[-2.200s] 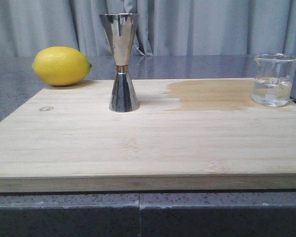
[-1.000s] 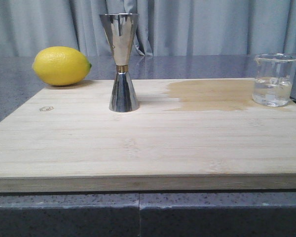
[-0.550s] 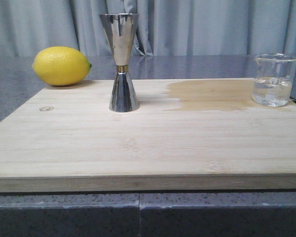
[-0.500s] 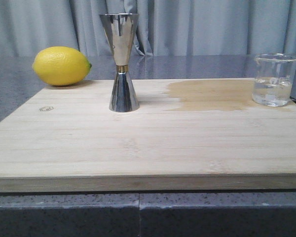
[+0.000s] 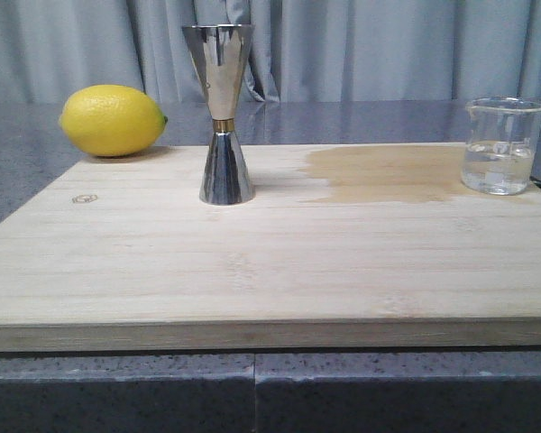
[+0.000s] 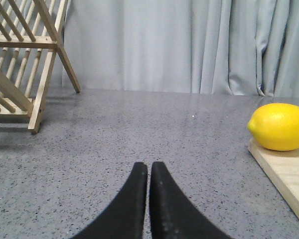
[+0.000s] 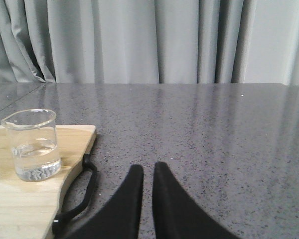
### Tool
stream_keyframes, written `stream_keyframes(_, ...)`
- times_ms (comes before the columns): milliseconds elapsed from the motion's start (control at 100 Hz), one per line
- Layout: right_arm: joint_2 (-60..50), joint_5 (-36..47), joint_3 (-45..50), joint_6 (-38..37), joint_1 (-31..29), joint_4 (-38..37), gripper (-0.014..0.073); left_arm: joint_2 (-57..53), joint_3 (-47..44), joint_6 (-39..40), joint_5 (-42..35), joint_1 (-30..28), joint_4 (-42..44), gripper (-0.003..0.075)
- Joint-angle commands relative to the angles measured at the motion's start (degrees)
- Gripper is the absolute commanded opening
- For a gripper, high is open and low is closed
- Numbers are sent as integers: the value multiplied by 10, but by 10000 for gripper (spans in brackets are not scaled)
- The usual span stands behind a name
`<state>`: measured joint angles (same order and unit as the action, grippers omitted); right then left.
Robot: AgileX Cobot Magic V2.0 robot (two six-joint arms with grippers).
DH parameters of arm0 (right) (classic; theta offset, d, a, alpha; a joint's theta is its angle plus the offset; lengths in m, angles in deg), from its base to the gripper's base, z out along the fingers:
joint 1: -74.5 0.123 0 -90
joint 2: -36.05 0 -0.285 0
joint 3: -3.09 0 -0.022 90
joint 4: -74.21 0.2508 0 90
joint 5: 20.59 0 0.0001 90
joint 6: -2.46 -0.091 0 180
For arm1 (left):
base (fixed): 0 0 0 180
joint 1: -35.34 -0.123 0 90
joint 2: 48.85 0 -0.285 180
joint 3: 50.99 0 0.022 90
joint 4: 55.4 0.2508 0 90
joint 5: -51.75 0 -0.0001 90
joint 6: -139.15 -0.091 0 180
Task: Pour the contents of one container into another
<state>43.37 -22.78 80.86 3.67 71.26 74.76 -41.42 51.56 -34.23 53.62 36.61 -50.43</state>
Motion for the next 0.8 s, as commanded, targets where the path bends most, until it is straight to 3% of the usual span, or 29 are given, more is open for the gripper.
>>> stream_keyframes(0,-12,51,6,2,0,3,25,-12,-16,2,-51,-2,-19,-19)
stream_keyframes(150,-12,76,4,2,0,44,25,-12,-16,3,-99,-2,-103,-19)
stream_keyframes(270,-12,50,-16,2,0,70,25,-12,1,10,-115,-2,-105,-19)
stream_keyframes(620,31,-103,-177,2,0,70,25,13,155,22,75,-2,-106,-19)
stream_keyframes(790,99,-163,-262,2,2,70,25,72,237,-35,143,20,-157,-18)
